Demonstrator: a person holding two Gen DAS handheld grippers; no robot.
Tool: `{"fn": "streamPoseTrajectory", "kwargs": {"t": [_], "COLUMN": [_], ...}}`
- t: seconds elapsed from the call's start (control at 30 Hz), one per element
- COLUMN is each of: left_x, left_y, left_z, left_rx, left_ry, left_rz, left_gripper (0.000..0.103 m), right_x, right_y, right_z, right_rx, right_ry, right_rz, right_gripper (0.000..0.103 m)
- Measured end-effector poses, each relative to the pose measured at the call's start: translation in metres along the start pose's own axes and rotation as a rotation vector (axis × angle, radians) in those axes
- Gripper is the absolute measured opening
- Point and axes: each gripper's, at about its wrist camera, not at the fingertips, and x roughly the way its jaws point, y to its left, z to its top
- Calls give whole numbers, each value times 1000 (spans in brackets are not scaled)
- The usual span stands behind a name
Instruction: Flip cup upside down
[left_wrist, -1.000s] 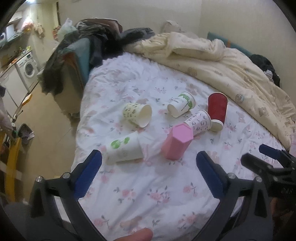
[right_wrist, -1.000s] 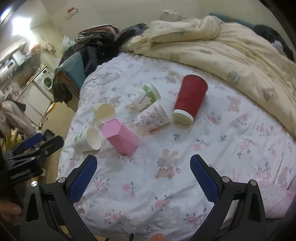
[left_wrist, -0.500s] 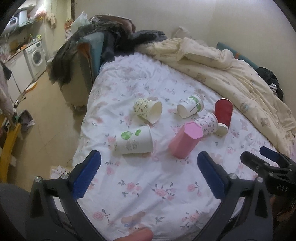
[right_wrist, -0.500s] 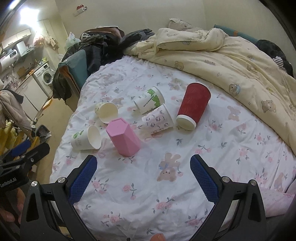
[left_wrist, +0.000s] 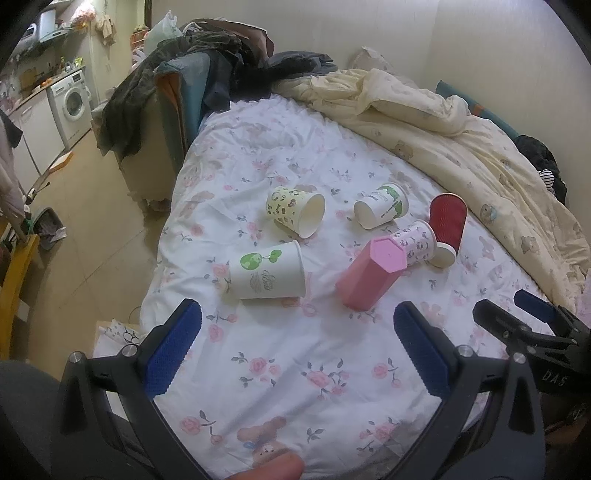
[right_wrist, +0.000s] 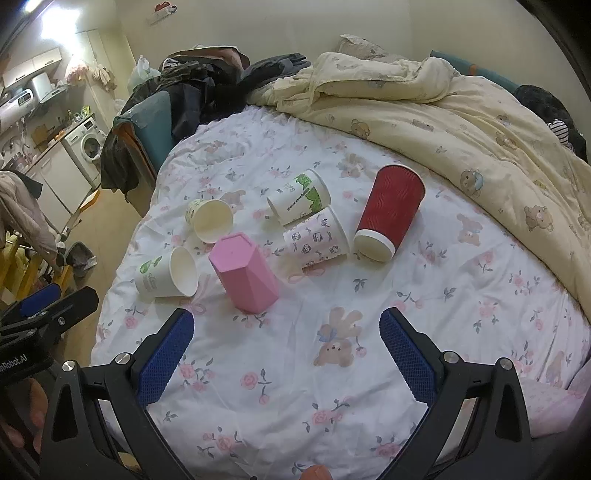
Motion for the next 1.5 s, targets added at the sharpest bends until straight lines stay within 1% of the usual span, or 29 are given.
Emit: {"fn": "streamPoseTrajectory", "kwargs": {"t": [1.5], "left_x": [-3], "left_y": [0], "left_z": [4], "left_rx": [6], "left_ry": [-13], "left_rz": [8], "left_gripper": [103], "right_x": [-1], "right_y": [-2], "right_z": [0], "right_rx": [3], "right_ry": [0], "right_rz": [0], "right_gripper": [103]}}
